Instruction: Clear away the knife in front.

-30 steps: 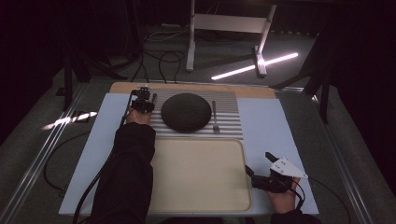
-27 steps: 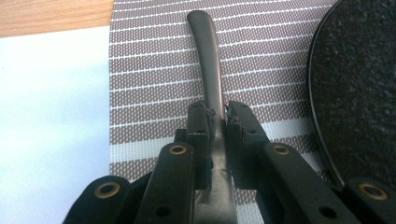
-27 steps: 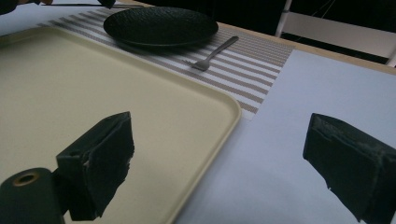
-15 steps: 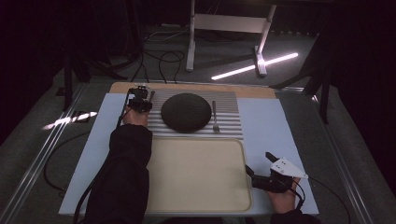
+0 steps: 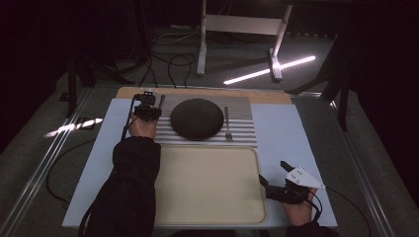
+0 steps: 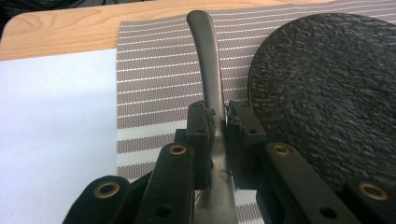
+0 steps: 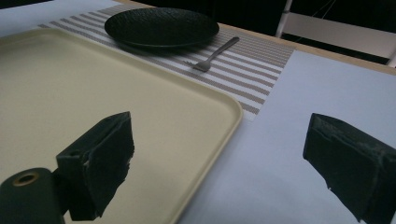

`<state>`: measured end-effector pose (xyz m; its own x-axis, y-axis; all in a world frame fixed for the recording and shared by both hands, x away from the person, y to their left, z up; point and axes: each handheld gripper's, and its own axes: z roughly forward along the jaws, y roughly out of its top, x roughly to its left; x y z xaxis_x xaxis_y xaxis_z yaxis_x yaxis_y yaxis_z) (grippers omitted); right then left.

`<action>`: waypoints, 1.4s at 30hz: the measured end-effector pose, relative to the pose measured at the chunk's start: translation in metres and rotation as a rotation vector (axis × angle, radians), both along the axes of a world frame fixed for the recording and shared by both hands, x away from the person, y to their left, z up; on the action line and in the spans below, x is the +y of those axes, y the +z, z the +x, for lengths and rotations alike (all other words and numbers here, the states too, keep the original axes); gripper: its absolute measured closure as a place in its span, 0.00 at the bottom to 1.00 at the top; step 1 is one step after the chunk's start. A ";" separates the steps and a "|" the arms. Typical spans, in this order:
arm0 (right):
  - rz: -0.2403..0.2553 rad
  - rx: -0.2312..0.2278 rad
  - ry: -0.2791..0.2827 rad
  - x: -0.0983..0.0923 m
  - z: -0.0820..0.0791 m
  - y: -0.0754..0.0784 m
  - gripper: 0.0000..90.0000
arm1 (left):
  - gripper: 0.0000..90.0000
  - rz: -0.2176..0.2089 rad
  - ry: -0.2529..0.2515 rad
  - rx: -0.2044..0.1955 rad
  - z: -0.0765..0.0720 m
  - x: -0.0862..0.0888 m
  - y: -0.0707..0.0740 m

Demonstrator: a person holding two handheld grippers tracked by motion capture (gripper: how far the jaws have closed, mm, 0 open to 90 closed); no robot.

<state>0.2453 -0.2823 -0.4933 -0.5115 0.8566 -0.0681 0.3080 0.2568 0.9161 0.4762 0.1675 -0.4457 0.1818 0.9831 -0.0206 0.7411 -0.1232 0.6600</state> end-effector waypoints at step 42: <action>-0.007 0.011 0.015 0.006 0.002 -0.002 0.09 | 0.90 0.017 -0.018 -0.113 -0.099 -0.004 0.015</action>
